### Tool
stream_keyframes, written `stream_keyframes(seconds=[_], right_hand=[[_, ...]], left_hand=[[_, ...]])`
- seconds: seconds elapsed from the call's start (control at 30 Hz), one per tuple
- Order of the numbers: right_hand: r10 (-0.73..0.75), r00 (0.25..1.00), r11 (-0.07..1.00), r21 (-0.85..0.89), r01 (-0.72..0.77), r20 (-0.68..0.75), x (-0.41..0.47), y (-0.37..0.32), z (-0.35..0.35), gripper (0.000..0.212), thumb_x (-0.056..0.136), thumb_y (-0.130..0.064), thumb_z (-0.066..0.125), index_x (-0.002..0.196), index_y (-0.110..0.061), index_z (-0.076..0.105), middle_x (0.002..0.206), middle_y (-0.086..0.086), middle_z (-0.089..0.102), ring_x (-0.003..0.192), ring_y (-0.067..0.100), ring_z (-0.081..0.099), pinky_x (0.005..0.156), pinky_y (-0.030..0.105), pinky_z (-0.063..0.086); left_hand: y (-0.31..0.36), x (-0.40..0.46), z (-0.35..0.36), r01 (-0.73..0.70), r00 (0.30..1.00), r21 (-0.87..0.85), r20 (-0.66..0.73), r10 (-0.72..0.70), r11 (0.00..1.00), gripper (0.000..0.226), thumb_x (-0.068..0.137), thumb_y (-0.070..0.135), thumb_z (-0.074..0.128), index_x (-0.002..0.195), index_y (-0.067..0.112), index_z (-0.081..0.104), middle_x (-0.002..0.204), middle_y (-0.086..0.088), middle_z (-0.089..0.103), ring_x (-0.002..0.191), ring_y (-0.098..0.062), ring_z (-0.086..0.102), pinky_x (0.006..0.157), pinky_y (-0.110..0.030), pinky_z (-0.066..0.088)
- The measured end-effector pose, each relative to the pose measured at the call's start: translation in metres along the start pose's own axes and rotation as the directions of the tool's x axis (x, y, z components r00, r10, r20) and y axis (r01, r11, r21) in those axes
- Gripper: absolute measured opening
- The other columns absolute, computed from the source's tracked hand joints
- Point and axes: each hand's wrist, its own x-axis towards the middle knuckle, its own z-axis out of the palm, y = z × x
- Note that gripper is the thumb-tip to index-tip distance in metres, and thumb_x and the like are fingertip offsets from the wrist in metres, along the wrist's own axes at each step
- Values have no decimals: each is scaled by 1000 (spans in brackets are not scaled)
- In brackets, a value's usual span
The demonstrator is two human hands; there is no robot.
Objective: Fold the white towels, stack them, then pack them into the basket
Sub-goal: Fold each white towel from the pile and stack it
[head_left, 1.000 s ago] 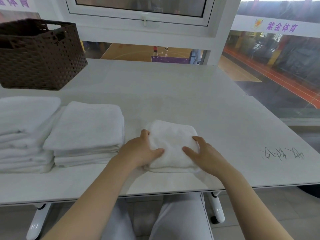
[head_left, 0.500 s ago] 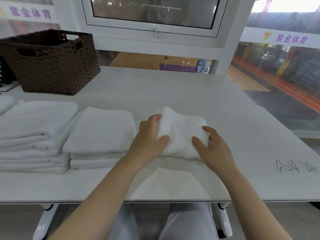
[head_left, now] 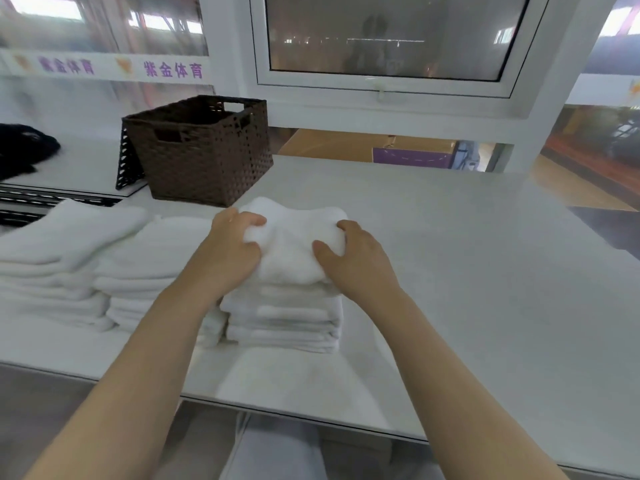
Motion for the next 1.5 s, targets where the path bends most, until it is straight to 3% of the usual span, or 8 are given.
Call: stream_keyframes(seconds=[0.17,0.3,0.5,0.67,0.87,1.03,1.23,1.5], right_hand=[[59,982,984,-177,-27,178,-3,7,25,67,95,-58,43,143,-12,37,125,9,57,109,27,57,80,34,43],[45,976,962,-274,15,213,-2,11,20,71,93,-63,41,146,-16,32,134,8,46,120,28,48,88,38,42],[-155,940,912,-322,254,303,8,8,21,64,101,-48,35,157,-25,15,166,5,4,151,25,5,121,41,13],[-10,927,959,-258,115,375,11,19,32,71,100,-54,31,157,-17,13,166,1,5,149,24,16,120,42,16],[-33,911,972,-199,125,410,14,28,33,75,98,-61,31,157,-19,14,166,-2,8,150,19,15,121,43,12],[-88,929,975,-158,153,358,55,18,9,61,100,-55,37,151,-22,35,161,-4,26,145,17,28,116,31,20],[-209,932,927,-244,286,297,142,-12,19,56,100,-52,40,147,-21,41,153,-3,40,139,18,37,114,34,27],[-253,870,908,-205,364,423,269,-61,73,52,101,-46,44,145,-19,40,149,3,45,134,22,43,110,38,35]], left_hand=[[-14,-7,1,45,985,212,154,-79,976,53,95,6,41,142,28,43,164,5,-2,146,-21,20,98,-29,30],[-3,-6,6,-100,984,393,178,31,914,45,98,9,37,141,21,44,165,0,-9,150,-15,-12,118,-36,11],[8,11,25,-238,963,421,218,157,875,31,99,30,36,121,12,49,137,-8,46,136,-30,34,103,-36,29],[-21,5,40,-154,968,448,246,44,880,60,101,51,28,156,29,17,166,3,1,152,-17,-2,122,-38,4],[-24,3,43,-114,967,415,254,5,902,65,100,56,26,157,32,8,165,6,-7,151,-13,-8,122,-35,2],[-3,26,23,-132,938,415,345,-22,900,65,99,56,32,156,27,15,166,-2,-1,152,-19,-1,121,-36,5],[-2,117,-11,-227,963,528,249,106,818,62,100,48,39,154,22,24,163,-7,14,149,-25,15,120,-40,17],[-75,243,-70,-77,996,576,12,86,814,64,96,32,52,153,16,28,163,-12,14,149,-30,11,118,-46,22]])
